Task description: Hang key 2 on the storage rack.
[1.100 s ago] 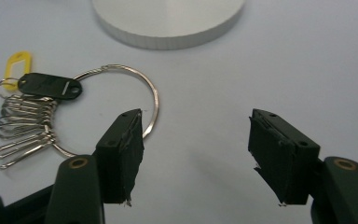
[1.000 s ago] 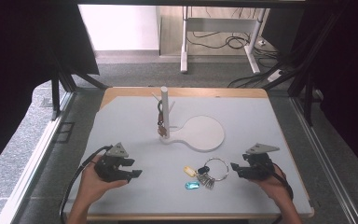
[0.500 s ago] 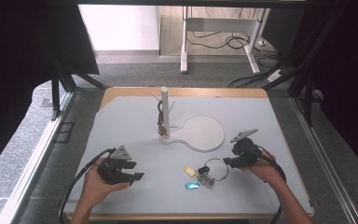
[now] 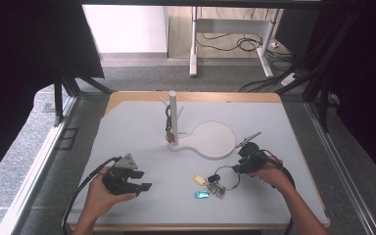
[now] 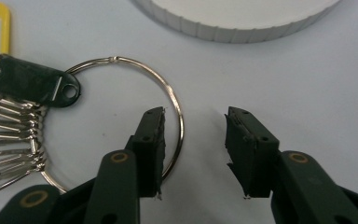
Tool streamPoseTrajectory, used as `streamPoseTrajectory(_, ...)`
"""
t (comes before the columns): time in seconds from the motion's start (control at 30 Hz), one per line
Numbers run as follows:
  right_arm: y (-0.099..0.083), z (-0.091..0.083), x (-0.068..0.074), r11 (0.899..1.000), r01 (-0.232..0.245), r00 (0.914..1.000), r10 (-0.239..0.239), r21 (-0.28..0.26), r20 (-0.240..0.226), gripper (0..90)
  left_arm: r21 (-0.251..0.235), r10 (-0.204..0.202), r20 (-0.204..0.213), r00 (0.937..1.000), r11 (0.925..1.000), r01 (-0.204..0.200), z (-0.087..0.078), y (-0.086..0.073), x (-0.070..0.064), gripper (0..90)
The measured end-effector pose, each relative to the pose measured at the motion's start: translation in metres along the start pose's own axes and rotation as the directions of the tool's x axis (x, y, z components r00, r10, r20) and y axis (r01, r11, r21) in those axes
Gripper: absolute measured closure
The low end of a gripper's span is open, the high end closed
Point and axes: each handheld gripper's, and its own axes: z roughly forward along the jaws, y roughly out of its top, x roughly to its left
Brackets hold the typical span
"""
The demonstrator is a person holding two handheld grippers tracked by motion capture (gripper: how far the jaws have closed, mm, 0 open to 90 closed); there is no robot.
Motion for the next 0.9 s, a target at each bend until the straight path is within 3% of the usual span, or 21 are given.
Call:
streamPoseTrajectory(0.33,0.008,0.004,0.007,0.998,0.031,0.9994,-0.030,0.054,-0.017,66.5,0.007,-0.006,0.017,0.9998,1.0000,0.006,0.004,0.000,-0.002,46.1)
streamPoseTrajectory(0.6,0.015,0.009,0.011,0.995,0.039,0.9987,-0.041,0.097,0.028,76.1,0.013,-0.019,0.036,0.9991,0.9997,0.019,0.005,-0.004,0.001,46.0)
streamPoseTrajectory(0.9,0.021,0.011,0.017,0.990,0.034,0.9985,-0.039,0.138,0.039,85.1,0.004,-0.028,0.039,0.9989,0.9996,0.028,0.002,-0.006,0.003,46.1)
